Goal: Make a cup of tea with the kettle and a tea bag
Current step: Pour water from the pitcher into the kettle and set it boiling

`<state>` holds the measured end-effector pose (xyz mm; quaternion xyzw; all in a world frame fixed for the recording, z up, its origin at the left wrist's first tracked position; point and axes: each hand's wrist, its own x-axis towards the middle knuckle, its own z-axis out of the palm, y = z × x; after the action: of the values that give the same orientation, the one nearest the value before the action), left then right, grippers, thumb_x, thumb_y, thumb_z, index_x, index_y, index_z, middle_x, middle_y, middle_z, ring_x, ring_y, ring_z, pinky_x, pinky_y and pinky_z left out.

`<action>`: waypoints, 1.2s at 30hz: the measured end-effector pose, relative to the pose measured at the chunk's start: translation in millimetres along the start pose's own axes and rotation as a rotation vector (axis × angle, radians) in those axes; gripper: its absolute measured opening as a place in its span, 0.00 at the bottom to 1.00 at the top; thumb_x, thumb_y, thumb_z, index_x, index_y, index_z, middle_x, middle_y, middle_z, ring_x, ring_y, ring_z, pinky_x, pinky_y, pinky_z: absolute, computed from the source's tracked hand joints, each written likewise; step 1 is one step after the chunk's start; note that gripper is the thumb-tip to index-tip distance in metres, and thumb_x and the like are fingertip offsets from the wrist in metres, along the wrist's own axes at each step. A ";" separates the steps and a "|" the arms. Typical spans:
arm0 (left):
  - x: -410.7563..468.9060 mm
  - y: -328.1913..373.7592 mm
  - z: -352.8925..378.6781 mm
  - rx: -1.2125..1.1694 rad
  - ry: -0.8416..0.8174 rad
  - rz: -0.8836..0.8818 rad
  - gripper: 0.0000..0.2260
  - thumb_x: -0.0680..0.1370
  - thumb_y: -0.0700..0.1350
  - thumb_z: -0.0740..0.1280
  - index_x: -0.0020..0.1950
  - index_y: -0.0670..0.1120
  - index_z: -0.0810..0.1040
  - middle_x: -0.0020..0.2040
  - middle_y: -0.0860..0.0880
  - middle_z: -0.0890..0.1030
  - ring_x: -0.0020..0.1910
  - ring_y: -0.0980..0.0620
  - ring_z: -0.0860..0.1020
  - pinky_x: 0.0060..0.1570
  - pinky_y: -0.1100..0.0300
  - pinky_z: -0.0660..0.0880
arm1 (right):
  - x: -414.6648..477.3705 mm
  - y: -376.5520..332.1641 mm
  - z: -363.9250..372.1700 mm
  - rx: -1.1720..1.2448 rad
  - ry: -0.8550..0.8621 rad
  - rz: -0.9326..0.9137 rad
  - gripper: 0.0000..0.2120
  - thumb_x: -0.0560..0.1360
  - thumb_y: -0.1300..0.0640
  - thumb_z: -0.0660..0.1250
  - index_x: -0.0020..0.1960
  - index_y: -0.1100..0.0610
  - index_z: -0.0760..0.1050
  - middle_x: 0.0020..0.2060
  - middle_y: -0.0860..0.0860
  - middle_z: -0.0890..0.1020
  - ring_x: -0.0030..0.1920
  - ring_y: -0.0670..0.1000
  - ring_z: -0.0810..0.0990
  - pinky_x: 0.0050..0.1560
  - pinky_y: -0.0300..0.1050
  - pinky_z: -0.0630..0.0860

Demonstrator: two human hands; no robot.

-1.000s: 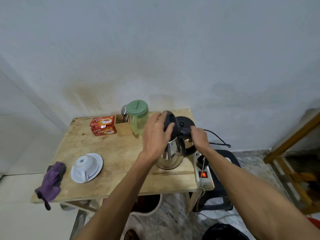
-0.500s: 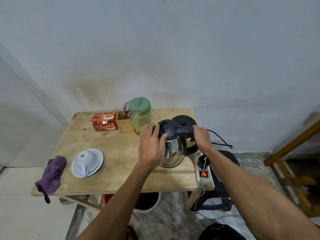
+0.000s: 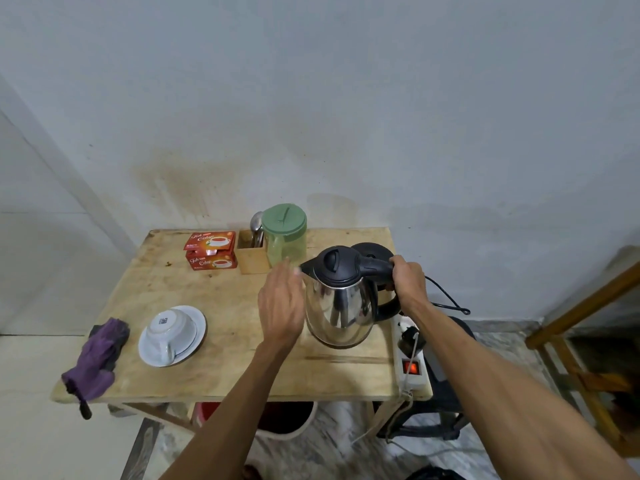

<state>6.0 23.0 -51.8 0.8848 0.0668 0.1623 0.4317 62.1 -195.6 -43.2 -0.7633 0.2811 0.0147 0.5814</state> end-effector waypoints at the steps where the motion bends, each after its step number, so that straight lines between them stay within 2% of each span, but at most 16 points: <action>1: -0.5 -5.7 -0.2 -0.066 0.066 -0.036 0.24 0.83 0.57 0.47 0.72 0.47 0.68 0.70 0.47 0.74 0.70 0.49 0.70 0.68 0.53 0.65 | 2.3 -2.7 -1.2 0.013 0.006 -0.003 0.17 0.72 0.48 0.59 0.41 0.61 0.77 0.39 0.58 0.81 0.41 0.57 0.77 0.41 0.49 0.70; 3: -1.8 -20.3 3.9 -0.092 0.109 -0.073 0.22 0.83 0.55 0.49 0.67 0.46 0.72 0.64 0.46 0.78 0.64 0.46 0.75 0.61 0.55 0.68 | 8.4 -11.5 -5.3 0.037 0.025 -0.010 0.14 0.74 0.50 0.59 0.39 0.60 0.75 0.38 0.56 0.79 0.39 0.55 0.75 0.39 0.48 0.69; 5: -2.5 -40.6 13.6 -0.003 0.037 -0.137 0.25 0.80 0.57 0.50 0.66 0.43 0.72 0.64 0.43 0.78 0.64 0.43 0.75 0.60 0.50 0.70 | 18.9 -20.8 -8.6 0.051 0.041 -0.018 0.14 0.75 0.50 0.59 0.39 0.59 0.74 0.37 0.56 0.78 0.37 0.54 0.74 0.36 0.47 0.68; 7: -1.4 -64.8 26.7 0.204 -0.135 -0.187 0.28 0.78 0.59 0.52 0.70 0.42 0.70 0.70 0.41 0.73 0.69 0.41 0.70 0.63 0.45 0.69 | 31.7 -32.0 -10.6 0.067 0.051 -0.028 0.16 0.72 0.47 0.59 0.40 0.60 0.76 0.38 0.57 0.79 0.38 0.55 0.76 0.38 0.48 0.69; 9: 0.3 -86.1 38.8 0.388 -0.362 -0.222 0.28 0.78 0.59 0.57 0.73 0.45 0.65 0.76 0.41 0.64 0.75 0.42 0.61 0.67 0.42 0.66 | 45.3 -43.1 -12.2 0.077 0.070 -0.037 0.18 0.68 0.46 0.59 0.40 0.61 0.77 0.38 0.59 0.81 0.38 0.58 0.78 0.40 0.49 0.72; 12: 10.2 -102.7 53.6 0.480 -0.618 -0.265 0.32 0.77 0.60 0.62 0.77 0.50 0.58 0.79 0.43 0.52 0.78 0.41 0.51 0.71 0.38 0.60 | 66.4 -59.0 -14.0 0.083 0.109 -0.067 0.18 0.71 0.48 0.59 0.41 0.62 0.78 0.33 0.59 0.80 0.34 0.57 0.78 0.40 0.48 0.72; 14: 15.0 -104.4 59.0 0.486 -0.696 -0.280 0.37 0.74 0.62 0.64 0.78 0.52 0.53 0.80 0.44 0.48 0.78 0.40 0.48 0.70 0.36 0.59 | 77.9 -67.0 -15.6 0.078 0.132 -0.078 0.17 0.73 0.50 0.59 0.42 0.63 0.78 0.31 0.58 0.80 0.33 0.57 0.78 0.40 0.48 0.72; 17: 19.8 -107.5 67.6 0.486 -0.750 -0.305 0.41 0.71 0.62 0.69 0.77 0.55 0.51 0.79 0.44 0.45 0.78 0.41 0.48 0.68 0.34 0.62 | 98.0 -71.0 -15.4 0.079 0.162 -0.083 0.17 0.72 0.50 0.58 0.42 0.62 0.78 0.29 0.58 0.79 0.34 0.57 0.78 0.42 0.48 0.72; 23: 20.2 -111.8 78.4 0.539 -0.783 -0.302 0.42 0.69 0.59 0.72 0.76 0.58 0.51 0.79 0.44 0.41 0.77 0.39 0.46 0.66 0.31 0.63 | 128.9 -68.3 -16.1 0.099 0.200 -0.056 0.17 0.71 0.50 0.57 0.41 0.61 0.78 0.28 0.57 0.79 0.35 0.57 0.79 0.46 0.51 0.75; 32: 19.1 -109.6 83.0 0.526 -0.752 -0.304 0.42 0.70 0.55 0.73 0.77 0.57 0.51 0.79 0.42 0.40 0.77 0.37 0.45 0.65 0.30 0.63 | 145.8 -59.5 -22.1 0.087 0.210 -0.031 0.14 0.73 0.52 0.57 0.41 0.59 0.77 0.30 0.56 0.79 0.34 0.55 0.77 0.45 0.50 0.73; 36: 17.7 -108.4 81.5 0.525 -0.753 -0.317 0.42 0.71 0.56 0.73 0.77 0.58 0.50 0.79 0.45 0.38 0.78 0.38 0.44 0.65 0.29 0.61 | 148.6 -56.5 -28.4 0.099 0.215 -0.027 0.14 0.73 0.52 0.57 0.41 0.59 0.77 0.29 0.56 0.78 0.31 0.55 0.76 0.44 0.50 0.72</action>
<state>53.1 34.1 -179.7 0.9401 0.0784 -0.2590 0.2075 203.7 -272.9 -36.2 -0.7346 0.3319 -0.0888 0.5851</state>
